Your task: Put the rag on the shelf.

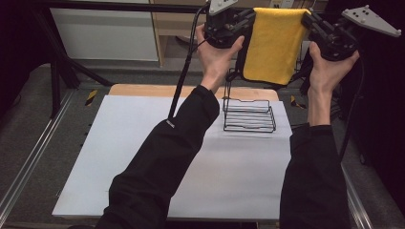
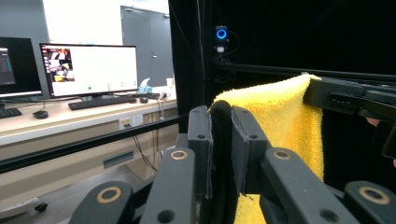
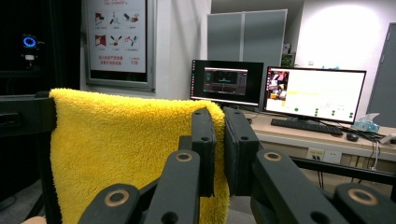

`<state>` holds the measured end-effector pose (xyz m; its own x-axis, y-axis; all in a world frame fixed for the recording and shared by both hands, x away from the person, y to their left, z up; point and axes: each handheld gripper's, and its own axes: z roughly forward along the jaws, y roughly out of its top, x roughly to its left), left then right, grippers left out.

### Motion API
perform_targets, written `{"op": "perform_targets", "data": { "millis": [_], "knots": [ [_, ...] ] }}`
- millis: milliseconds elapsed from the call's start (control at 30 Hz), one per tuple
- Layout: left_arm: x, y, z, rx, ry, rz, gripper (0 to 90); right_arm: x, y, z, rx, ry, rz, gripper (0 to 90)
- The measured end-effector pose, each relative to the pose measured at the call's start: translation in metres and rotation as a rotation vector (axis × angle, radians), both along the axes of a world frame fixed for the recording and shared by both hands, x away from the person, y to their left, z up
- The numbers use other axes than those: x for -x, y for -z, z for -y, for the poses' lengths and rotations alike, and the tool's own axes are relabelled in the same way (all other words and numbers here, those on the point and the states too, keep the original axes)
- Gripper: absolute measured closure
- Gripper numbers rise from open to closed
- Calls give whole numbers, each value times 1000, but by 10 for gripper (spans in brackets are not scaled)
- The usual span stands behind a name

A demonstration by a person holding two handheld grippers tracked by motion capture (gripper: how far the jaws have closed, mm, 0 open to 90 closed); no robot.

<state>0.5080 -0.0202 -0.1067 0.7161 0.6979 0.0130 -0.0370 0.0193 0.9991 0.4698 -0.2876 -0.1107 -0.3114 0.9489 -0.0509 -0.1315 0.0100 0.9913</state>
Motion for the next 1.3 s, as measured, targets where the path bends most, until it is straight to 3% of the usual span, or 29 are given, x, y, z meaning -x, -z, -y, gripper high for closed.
{"op": "perform_targets", "data": {
  "millis": [100, 167, 300, 433, 633, 1000, 1300],
  "knots": [
    [-9, 0, 0, -6, -16, 12, 788, -8, -3, -1, 3, 3, -4, 840],
    [-15, 0, -1, 7, -14, -7, 788, -12, -5, -2, 6, 0, 0, 840],
    [-23, 1, -2, -4, -26, -4, 788, -23, -5, -5, 15, -1, -6, 840],
    [-30, 9, -1, -10, -22, -23, 788, -33, 1, -5, 31, 6, -20, 839],
    [-34, 22, 0, -48, -26, -18, 788, -43, 13, -2, 50, -5, -36, 839],
    [-30, 58, 0, -85, 22, -61, 787, -35, 45, 4, 86, -21, -106, 838],
    [-22, 81, -2, -115, 53, -71, 787, -27, 73, 9, 66, -50, -145, 837]
  ]
}}
